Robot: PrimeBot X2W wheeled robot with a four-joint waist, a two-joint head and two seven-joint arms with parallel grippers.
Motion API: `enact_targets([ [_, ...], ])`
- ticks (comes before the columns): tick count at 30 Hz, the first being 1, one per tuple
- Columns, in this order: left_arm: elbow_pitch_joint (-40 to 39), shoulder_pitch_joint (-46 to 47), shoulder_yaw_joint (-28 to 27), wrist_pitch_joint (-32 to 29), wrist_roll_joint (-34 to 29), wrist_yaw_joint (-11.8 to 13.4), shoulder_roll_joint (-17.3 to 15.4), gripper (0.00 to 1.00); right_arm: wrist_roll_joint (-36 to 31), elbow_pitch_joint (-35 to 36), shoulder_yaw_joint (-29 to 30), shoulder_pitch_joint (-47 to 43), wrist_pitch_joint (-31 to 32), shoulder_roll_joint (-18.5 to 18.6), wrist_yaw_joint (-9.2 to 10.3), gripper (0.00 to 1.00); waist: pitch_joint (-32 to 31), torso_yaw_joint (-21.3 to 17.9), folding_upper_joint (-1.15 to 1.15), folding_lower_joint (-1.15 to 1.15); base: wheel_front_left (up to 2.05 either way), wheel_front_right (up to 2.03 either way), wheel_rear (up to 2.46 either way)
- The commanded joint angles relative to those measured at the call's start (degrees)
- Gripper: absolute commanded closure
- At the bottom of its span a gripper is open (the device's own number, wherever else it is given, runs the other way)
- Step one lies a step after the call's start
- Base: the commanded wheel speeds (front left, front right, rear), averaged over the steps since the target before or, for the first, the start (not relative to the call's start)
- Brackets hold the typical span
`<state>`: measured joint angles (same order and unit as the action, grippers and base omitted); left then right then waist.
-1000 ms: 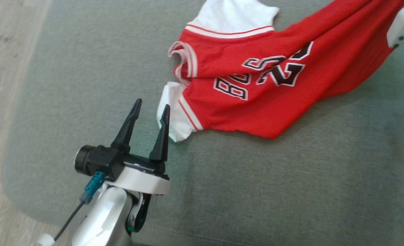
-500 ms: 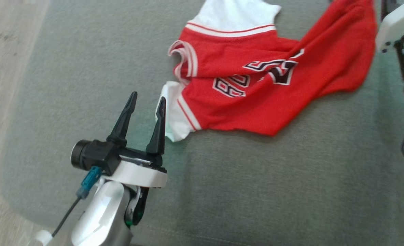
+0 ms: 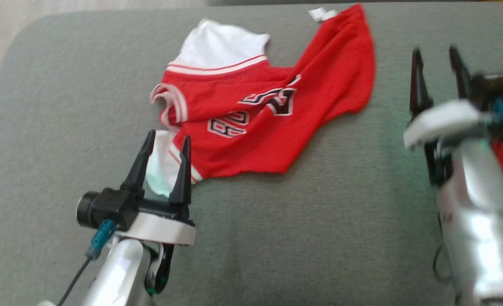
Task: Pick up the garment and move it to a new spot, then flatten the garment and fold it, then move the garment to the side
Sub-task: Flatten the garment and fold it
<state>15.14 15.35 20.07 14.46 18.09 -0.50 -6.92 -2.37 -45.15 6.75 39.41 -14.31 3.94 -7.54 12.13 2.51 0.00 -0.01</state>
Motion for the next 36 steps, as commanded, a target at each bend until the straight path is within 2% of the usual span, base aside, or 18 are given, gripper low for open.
enact_targets([
  [1,-1.4,0.61,-2.21,0.53,-0.38,0.19,-1.07,0.0,2.3,4.95,-1.73,-3.42,-0.66,-0.97,0.05,0.0,-1.72,-2.16,0.0,0.01,0.0,0.0,0.0],
  [6,-1.1,0.04,-1.97,0.53,-0.53,0.11,-0.6,0.0,13.09,12.95,-4.82,-16.24,-0.68,-1.04,0.05,0.0,-1.58,-2.88,0.0,0.01,0.0,0.0,0.0],
  [10,-0.93,0.36,-1.52,0.53,-0.79,-0.26,-0.29,0.0,13.7,15.26,-5.96,-20.05,-0.68,-1.05,0.05,0.0,-0.48,-2.45,0.0,0.01,0.0,0.0,0.0],
  [17,-0.59,1.56,-1.35,0.53,-0.9,-0.61,0.05,0.0,14.9,16.48,-8.24,-18.42,1.11,-1.05,0.05,0.0,2.06,-0.1,0.0,0.01,0.0,0.0,0.0],
  [20,-0.75,2.2,-1.43,0.53,-0.07,-1.09,0.56,0.0,20.87,14.97,-8.91,-16.09,4.13,-1.05,0.05,0.0,3.41,1.72,0.0,0.01,0.0,0.0,0.0],
  [25,-0.84,3.03,-1.61,0.53,-0.29,-1.05,0.42,0.0,24.49,9.69,-8.15,-10.32,8.26,-1.06,0.05,0.0,5.28,4.24,0.0,0.01,0.0,0.0,0.0],
  [29,-0.69,3.44,-1.55,0.53,-0.23,-1.09,0.73,0.0,24.21,4.16,-6.92,-6.32,10.33,-1.06,0.05,0.0,6.21,6.01,0.0,0.01,0.0,0.0,0.0],
  [32,-0.75,3.62,-1.46,0.53,-0.32,-1.15,0.97,0.0,20.13,0.07,-6.26,-4.25,10.87,-1.04,0.05,0.0,6.67,6.91,0.0,0.01,0.0,0.0,0.0],
  [33,-0.76,3.62,-1.49,0.53,-0.34,-1.18,1.02,0.0,19.25,-1.1,-6.07,-3.76,11.02,-1.04,0.05,0.07,6.7,7.09,0.0,0.01,0.0,0.0,0.0],
  [34,-0.75,3.59,-1.54,0.53,-0.37,-1.19,1.06,0.0,18.47,-2.06,-5.93,-3.37,10.94,-1.04,0.05,0.61,6.68,7.22,0.0,0.01,0.0,0.0,0.0],
  [35,-0.73,3.54,-1.63,0.53,-0.39,-1.19,1.07,0.0,17.58,-2.84,-5.83,-3.07,10.56,-1.04,0.05,1.0,6.6,7.29,0.0,0.01,0.0,0.0,0.0],
  [36,-0.7,3.48,-1.76,0.53,-0.4,-1.18,1.05,0.0,16.77,-3.44,-5.83,-2.88,9.99,-1.04,0.05,1.0,6.46,7.26,0.0,0.01,0.0,0.0,0.0],
])
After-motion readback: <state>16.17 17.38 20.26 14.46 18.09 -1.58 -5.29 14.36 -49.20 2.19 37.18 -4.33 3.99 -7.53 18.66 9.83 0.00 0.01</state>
